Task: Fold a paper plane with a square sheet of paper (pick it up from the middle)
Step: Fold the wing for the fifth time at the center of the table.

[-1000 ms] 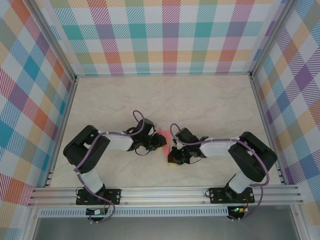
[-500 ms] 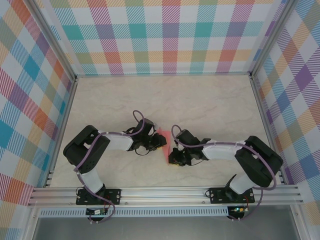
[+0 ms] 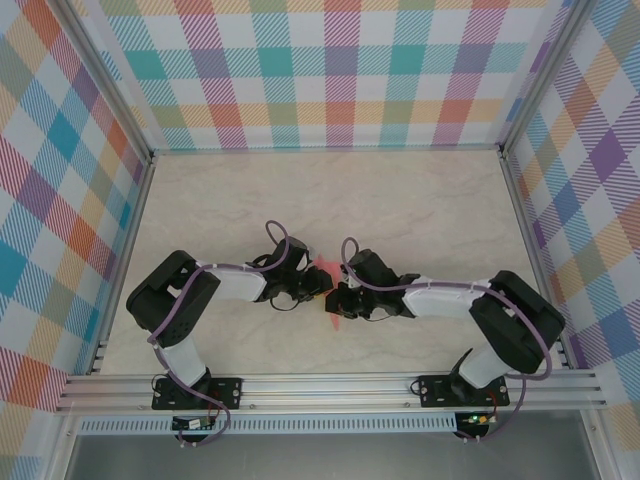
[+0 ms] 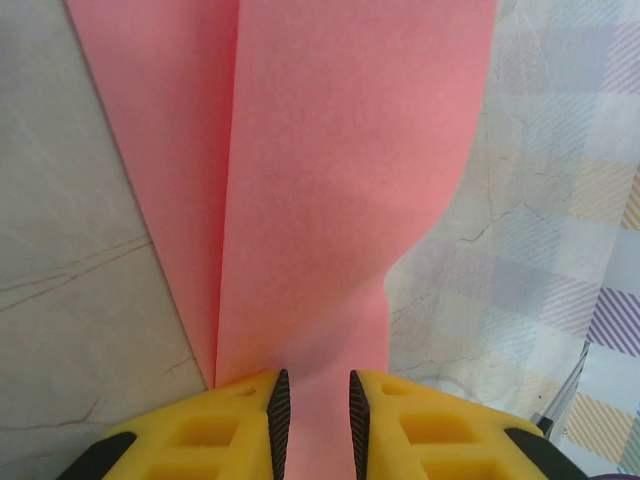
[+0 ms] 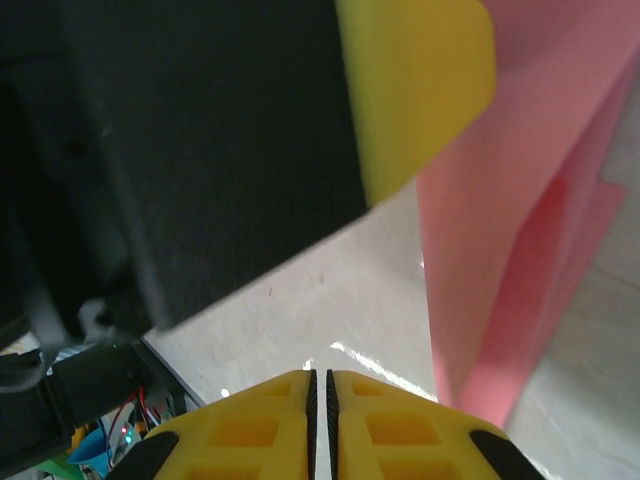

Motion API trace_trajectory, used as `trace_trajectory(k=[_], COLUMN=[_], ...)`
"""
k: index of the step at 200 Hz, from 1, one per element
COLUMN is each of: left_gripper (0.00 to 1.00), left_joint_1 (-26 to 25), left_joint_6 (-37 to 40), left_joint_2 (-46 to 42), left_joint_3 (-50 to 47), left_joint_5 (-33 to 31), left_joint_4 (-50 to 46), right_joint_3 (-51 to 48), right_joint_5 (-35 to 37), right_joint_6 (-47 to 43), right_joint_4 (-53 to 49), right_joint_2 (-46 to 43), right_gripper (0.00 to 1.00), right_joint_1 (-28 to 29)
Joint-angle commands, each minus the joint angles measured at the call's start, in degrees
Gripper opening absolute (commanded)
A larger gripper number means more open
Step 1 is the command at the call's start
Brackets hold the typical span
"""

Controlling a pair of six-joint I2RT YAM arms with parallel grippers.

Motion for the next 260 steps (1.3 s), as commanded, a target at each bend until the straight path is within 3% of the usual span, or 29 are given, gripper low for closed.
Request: trace_trajectory(k=[1,92,207,260], left_gripper=[0.25,0.25,0.25,0.25], left_joint_1=[-0.58,-0.59,-0.59,-0.59], left_joint_6=[-0.32,-0.18,-1.19,-1.98], left_joint_2=[1.97,2.3,2.76,2.83], left_joint_3=[-0.07,-0.13,0.13,-0.25], left_joint_5=[-1.35,-1.42,-2.11,-2.43], left_joint_4=[-6.07,-6.03,-6.77,-6.89], right_joint_3=[1.05,-7.97,-10.92,-7.18], right_joint_5=[-1.48,2.31,-1.32,1.82], right_joint_6=[2.67,3.1,-0.77,0.97], right_joint_4=[5.31,1.63,-5.42,-7.58], right_joint_2=[2.31,3.61,-1.86,-11.46], right_gripper=[0.13,0.14,0.15,0.1], right_joint_1=[0.31,0.04,0.31,0.39])
